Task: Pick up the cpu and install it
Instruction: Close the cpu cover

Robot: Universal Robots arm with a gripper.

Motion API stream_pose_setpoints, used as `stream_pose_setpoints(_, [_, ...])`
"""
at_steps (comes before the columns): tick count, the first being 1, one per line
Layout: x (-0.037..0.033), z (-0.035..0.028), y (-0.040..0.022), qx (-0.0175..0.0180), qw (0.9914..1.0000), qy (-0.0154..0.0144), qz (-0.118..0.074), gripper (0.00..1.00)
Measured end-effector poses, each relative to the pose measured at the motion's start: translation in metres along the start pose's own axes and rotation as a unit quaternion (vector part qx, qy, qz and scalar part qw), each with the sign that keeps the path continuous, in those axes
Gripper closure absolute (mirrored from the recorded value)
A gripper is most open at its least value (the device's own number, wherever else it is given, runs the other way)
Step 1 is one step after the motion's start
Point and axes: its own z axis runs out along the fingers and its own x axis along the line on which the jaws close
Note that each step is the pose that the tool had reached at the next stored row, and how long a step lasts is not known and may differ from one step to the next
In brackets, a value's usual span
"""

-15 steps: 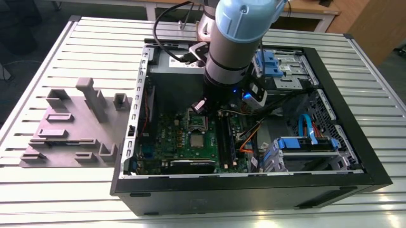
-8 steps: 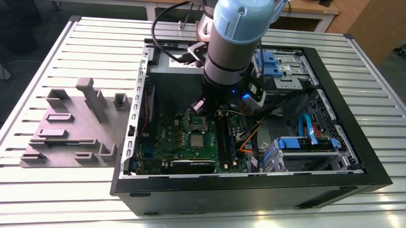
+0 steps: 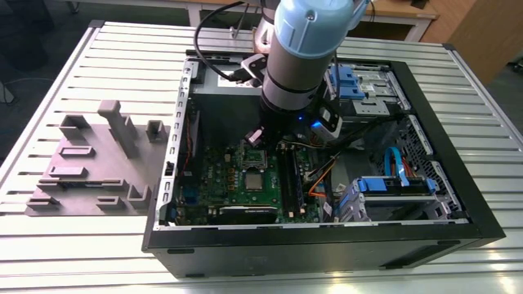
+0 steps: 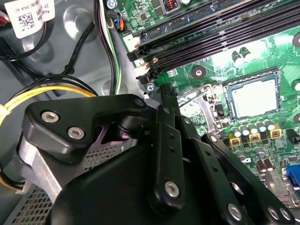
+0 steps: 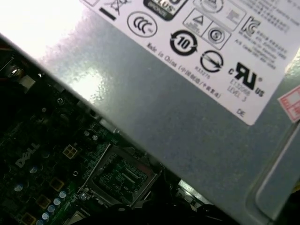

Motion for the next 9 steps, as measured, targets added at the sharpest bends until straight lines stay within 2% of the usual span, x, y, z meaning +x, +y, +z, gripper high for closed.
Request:
stream_pose_setpoints(4, [0.0011,-0.0012,-0.0001,-0.0015,0.99999,-0.0035,-0.001,0.90])
stream_pose_setpoints(9, [0.0045,-0.0019,0.0003,0.0012,0.99996,-0.0076,-0.005,0.90])
